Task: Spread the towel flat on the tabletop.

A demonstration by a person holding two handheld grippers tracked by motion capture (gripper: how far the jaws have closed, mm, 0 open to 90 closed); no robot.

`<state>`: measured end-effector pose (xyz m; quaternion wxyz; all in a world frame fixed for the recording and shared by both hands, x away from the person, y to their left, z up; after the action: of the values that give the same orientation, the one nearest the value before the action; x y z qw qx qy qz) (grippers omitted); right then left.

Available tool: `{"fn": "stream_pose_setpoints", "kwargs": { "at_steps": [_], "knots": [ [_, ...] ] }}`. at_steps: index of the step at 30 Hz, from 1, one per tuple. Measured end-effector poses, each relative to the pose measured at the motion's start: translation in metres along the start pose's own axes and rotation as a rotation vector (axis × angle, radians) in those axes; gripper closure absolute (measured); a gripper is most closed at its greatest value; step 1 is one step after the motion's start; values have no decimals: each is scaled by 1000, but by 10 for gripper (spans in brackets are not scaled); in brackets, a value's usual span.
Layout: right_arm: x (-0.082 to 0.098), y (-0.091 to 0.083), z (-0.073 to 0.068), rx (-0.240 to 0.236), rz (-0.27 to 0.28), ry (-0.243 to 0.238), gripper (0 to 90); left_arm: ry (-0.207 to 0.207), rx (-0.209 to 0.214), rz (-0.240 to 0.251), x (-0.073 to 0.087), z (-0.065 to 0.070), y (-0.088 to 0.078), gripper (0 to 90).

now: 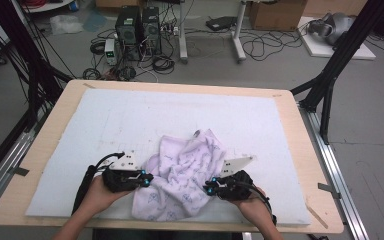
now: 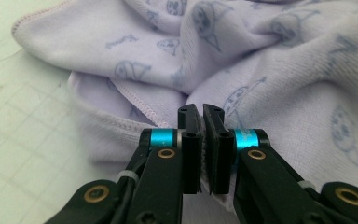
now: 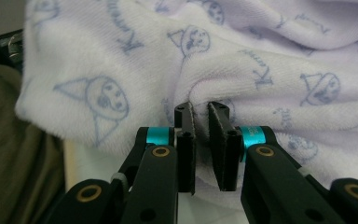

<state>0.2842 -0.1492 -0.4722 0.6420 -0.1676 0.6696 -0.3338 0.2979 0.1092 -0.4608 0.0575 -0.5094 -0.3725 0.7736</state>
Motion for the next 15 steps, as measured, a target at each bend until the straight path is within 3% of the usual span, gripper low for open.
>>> {"fn": "stream_pose_setpoints", "kwargs": {
  "at_steps": [6, 9, 11, 12, 13, 14, 15],
  "knots": [
    [3, -8, -21, -24, 4, -2, 818, 13, -7, 6, 15, 13, -19, 858],
    [0, -9, -41, -83, -8, -20, 800, 10, 3, 11, 20, 19, -27, 857],
    [-1, -10, -44, -88, -10, -25, 766, 9, 9, 15, 19, 20, -29, 852],
    [-5, -15, -41, -75, 10, -24, 699, 8, 11, 22, 17, 20, -30, 790],
    [-5, -15, -41, -75, 10, -24, 699, 3, 16, 26, 14, 19, -31, 790],
    [-8, -19, -37, -63, 31, -18, 664, -2, 16, 36, 10, 18, -31, 726],
    [-13, -27, -23, -30, 66, 3, 625, -10, 2, 61, -1, 12, -30, 623]
  ]
}}
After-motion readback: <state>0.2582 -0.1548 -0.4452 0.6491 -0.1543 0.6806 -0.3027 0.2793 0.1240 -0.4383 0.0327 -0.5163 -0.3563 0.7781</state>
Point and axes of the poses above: each handheld gripper's, and its own axes: y roughly forward along the jaws, x roughly out of its underside, z roughly to its right, the point moved 7 cm from there along y, roughly forward along the jaws, and after that the axes turned 12 degrees about -y, right-handed, at the moved point
